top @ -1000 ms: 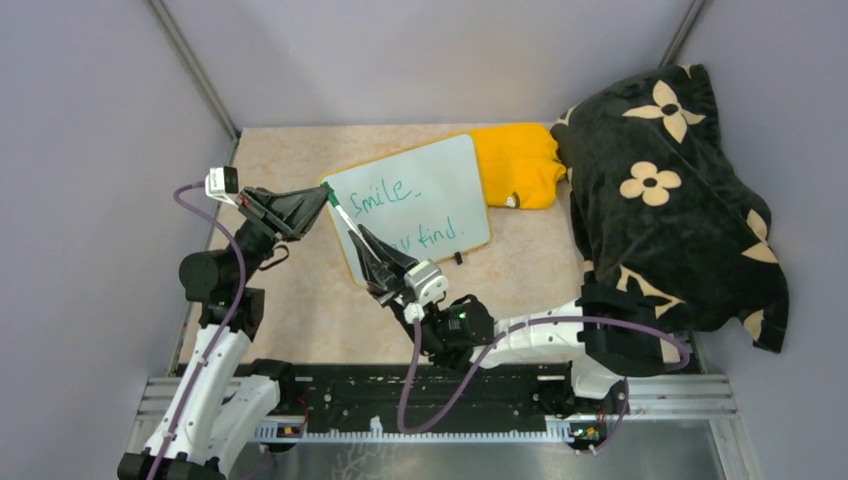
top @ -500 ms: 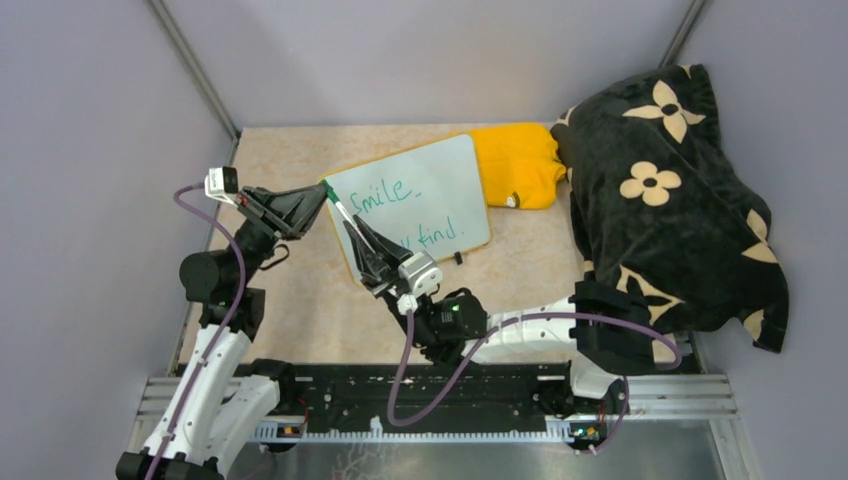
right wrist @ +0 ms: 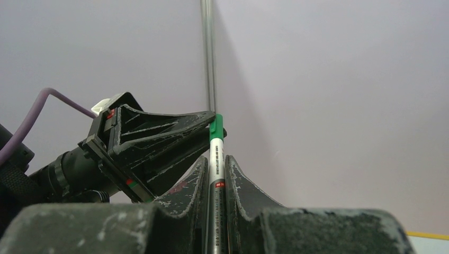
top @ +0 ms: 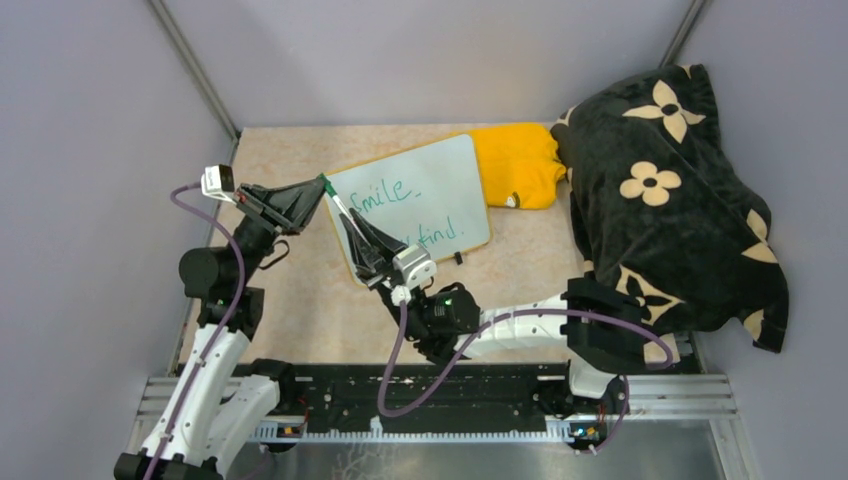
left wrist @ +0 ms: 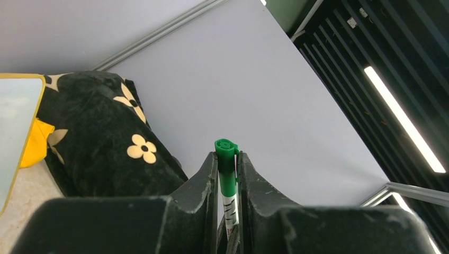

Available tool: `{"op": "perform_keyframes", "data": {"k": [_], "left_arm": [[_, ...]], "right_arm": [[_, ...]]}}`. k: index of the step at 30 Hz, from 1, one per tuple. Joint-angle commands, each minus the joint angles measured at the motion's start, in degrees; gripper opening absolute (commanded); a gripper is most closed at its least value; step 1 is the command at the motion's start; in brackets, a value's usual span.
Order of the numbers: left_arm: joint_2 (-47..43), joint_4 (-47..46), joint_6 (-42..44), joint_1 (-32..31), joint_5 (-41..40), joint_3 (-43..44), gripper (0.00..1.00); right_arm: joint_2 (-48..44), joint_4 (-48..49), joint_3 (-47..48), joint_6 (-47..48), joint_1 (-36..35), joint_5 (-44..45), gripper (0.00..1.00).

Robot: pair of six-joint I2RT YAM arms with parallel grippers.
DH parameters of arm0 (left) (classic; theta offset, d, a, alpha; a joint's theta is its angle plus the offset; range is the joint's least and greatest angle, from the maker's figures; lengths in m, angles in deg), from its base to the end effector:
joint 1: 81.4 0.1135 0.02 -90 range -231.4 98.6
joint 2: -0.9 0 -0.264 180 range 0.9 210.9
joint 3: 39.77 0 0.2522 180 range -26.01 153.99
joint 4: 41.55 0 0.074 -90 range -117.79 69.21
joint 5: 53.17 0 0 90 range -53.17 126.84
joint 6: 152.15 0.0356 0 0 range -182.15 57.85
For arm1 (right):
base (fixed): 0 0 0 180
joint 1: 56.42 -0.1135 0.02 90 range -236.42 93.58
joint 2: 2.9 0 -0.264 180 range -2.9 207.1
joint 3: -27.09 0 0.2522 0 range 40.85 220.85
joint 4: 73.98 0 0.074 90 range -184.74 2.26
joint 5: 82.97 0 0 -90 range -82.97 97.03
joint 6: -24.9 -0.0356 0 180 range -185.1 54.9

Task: Write a sentence on the whiteboard
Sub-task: Close the whiteboard marker at the center of the board.

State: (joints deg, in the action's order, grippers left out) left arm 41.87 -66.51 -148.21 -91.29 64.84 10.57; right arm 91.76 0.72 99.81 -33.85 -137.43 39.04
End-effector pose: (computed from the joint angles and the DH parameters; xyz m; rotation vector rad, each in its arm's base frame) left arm 0.1514 -0.0434 0.3871 -0.2696 1.1866 -1.7316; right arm 0.0715 0.3313 0.3653 -0.2289 0.8134 0.6360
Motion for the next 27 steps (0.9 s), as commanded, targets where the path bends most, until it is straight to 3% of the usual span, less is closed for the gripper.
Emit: {"op": "perform_keyframes", "data": {"k": [1, 14, 22, 27], "left_arm": [[-1.9, 1.5, 2.9, -2.8, 10.7, 0.1, 0.0], [-2.8, 0.5, 4.2, -2.8, 8.4, 0.3, 0.4], [-4.5, 2.6, 6.6, -2.8, 4.8, 1.0, 0.75], [-4.7, 4.2, 10.1, -2.8, 0.3, 2.7, 0.8]], "right_arm": [[-0.5, 4.1, 2.6, -2.3, 1.6, -3.8, 0.0], [-5.2, 2.8, -1.9, -3.7, 1.6, -4.0, 0.0], [-7.4, 1.9, -4.0, -4.2, 1.1, -4.7, 0.0], [-10.1, -0.8, -6.3, -5.8, 0.9, -5.9, 0.0]]}}
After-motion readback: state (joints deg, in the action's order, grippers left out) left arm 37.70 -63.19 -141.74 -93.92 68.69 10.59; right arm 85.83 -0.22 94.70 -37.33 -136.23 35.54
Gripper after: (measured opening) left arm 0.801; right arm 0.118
